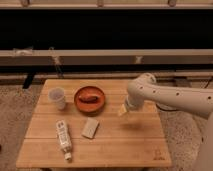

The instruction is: Move the arm in a circular motion

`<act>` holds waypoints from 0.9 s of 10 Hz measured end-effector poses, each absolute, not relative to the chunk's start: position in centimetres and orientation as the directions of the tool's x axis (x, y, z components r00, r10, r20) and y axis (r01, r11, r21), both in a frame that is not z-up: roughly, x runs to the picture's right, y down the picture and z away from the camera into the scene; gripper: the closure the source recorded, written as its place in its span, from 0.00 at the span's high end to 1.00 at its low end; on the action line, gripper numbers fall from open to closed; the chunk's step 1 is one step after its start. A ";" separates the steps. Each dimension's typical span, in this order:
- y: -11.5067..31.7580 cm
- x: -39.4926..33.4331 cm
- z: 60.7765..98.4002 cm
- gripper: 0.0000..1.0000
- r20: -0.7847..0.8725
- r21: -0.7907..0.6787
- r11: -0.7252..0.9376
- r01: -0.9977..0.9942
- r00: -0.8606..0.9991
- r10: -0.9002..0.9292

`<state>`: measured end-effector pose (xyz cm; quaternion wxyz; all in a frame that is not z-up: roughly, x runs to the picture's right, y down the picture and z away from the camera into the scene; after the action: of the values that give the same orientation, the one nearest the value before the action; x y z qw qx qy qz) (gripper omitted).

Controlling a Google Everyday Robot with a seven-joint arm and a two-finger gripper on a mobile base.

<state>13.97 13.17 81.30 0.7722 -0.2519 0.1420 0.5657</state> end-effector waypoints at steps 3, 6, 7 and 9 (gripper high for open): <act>10.6 13.3 82.4 0.80 -0.485 -0.240 0.250 -0.938 0.339 0.807; 3.7 9.6 85.2 0.80 -0.452 -0.254 0.323 -0.912 0.407 0.794; 1.8 7.4 85.7 0.80 -0.435 -0.265 0.351 -0.898 0.437 0.787; -1.5 2.9 85.3 0.80 -0.402 -0.280 0.419 -0.864 0.502 0.766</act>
<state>2.89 -1.47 85.34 0.8355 -0.2298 0.1062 0.4877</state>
